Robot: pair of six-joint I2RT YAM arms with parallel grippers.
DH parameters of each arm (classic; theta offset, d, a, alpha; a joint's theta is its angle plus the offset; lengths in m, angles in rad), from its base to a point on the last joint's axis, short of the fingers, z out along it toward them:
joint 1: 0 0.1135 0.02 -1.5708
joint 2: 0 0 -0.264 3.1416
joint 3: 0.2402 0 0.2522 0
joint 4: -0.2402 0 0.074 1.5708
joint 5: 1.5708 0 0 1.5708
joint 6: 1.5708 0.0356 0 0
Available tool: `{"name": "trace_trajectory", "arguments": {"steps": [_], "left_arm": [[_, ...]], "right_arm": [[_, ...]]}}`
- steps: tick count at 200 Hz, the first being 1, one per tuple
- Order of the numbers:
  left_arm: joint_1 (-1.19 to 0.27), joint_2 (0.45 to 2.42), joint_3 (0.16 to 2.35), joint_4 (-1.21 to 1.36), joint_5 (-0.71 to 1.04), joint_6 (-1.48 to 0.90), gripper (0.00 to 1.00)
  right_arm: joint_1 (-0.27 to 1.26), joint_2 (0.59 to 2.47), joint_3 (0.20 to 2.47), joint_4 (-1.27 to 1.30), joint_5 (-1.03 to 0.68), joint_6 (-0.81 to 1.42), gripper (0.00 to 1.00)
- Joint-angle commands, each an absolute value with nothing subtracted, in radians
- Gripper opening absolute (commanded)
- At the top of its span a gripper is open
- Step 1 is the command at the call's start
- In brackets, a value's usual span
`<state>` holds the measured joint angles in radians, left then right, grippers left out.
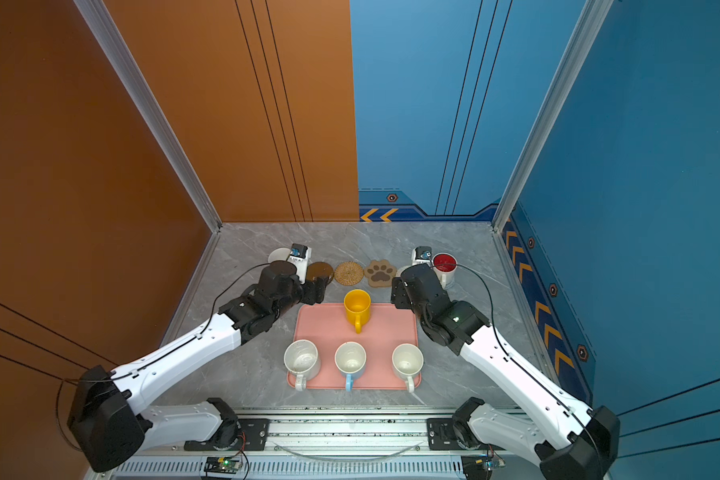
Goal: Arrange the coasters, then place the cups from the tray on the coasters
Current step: 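Open the left gripper and lift away while the right moves over the yellow mug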
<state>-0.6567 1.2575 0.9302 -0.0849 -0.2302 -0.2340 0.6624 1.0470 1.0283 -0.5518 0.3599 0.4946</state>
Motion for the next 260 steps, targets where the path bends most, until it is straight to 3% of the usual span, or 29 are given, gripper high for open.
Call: {"name": "trace_trajectory", "arguments": {"steps": [1,54,143,260], "left_arm": [[-0.678,1.249,0.895,-0.023,-0.208,-0.191,0.84],[-0.689,1.264,0.882,0.012,-0.175,-0.189,0.85],[-0.692,1.258,0.831,0.108,-0.209,-0.19,0.85],[-0.684,1.248,0.785,0.18,-0.285,-0.196,0.85]], "right_arm": [[0.695,0.995,1.016,-0.707,0.434,0.504,0.73],[0.759,0.914,0.968,-0.801,0.452,0.585,0.73],[0.838,0.981,0.916,-0.719,0.344,0.664,0.73],[0.878,1.295,0.95,-0.444,0.127,0.676,0.74]]}}
